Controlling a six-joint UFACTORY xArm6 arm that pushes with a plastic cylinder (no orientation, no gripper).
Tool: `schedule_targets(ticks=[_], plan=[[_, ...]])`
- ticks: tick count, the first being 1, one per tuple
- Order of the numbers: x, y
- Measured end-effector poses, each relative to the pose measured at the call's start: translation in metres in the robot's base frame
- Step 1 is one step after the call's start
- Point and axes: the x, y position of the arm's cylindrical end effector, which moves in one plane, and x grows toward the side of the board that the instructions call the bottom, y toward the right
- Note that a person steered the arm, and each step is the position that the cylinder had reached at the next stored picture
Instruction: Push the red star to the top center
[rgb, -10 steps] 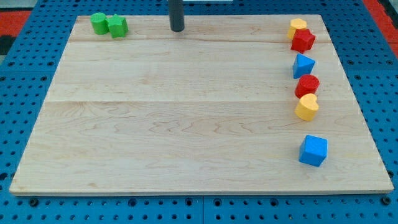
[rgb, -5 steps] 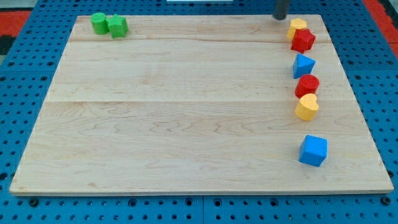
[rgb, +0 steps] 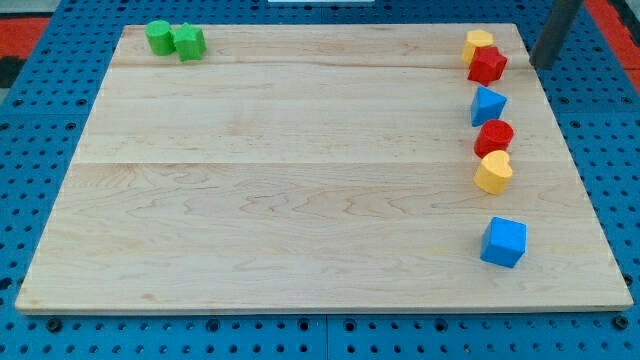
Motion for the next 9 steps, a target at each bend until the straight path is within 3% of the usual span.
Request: schedule_targets(ticks=[4, 6, 8, 9], plan=[[0.001, -0.162], [0.034, -0.164], [0.022, -0.236], [-0.001, -0.245]])
